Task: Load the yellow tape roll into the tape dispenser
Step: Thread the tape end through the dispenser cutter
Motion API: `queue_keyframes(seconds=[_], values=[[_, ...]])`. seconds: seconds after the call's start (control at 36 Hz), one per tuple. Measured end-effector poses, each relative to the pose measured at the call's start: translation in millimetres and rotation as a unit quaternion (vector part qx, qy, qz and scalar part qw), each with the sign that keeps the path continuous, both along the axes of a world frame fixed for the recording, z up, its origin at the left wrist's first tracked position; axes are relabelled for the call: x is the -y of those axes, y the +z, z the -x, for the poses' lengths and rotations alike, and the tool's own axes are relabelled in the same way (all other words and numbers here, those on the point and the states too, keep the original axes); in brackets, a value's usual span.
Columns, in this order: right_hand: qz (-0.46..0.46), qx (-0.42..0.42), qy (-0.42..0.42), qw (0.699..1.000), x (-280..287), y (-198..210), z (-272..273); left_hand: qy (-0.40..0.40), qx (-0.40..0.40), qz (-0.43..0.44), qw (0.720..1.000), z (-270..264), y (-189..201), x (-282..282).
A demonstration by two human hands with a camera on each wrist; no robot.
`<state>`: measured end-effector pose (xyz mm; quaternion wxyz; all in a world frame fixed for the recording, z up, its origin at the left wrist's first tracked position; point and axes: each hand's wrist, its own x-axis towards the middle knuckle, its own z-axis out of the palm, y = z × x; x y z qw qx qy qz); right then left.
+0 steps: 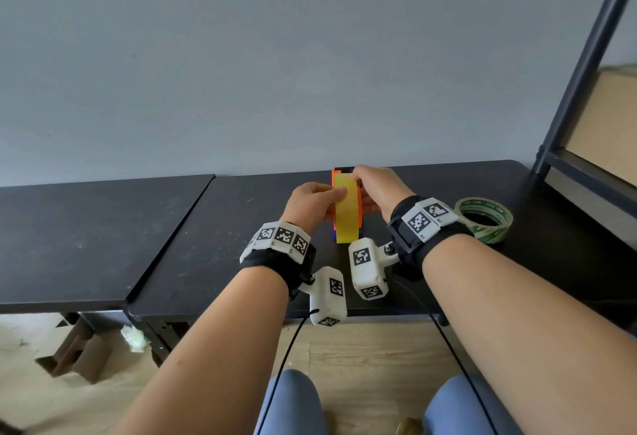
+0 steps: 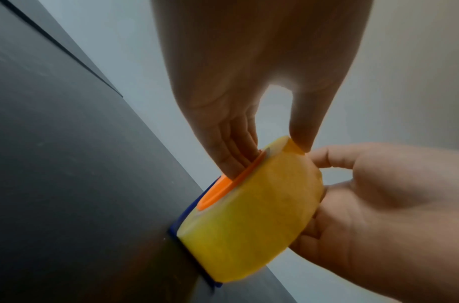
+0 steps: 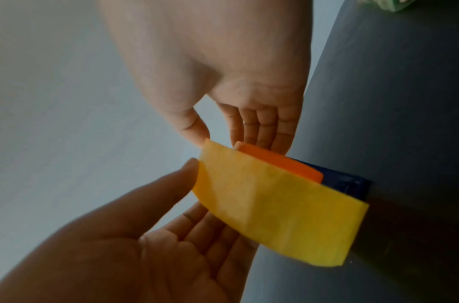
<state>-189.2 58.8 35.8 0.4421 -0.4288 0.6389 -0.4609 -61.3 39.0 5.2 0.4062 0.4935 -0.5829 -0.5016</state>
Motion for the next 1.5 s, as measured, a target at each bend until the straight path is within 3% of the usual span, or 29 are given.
queue_keyframes(seconds=[0.42,1.08,1.5], values=[[0.019,-0.013,0.013,1.000,4.7,-10.9,6.0,0.016,-0.071,-0.057,0.996,6.7,2.1,10.6],[0.031,0.004,0.019,0.999,-3.5,-15.5,6.0,0.081,0.028,0.019,0.996,17.2,1.9,21.9],[0.033,0.011,0.012,0.999,-0.2,-18.0,0.1,0.016,-0.013,-0.013,1.000,7.7,-5.8,18.5]])
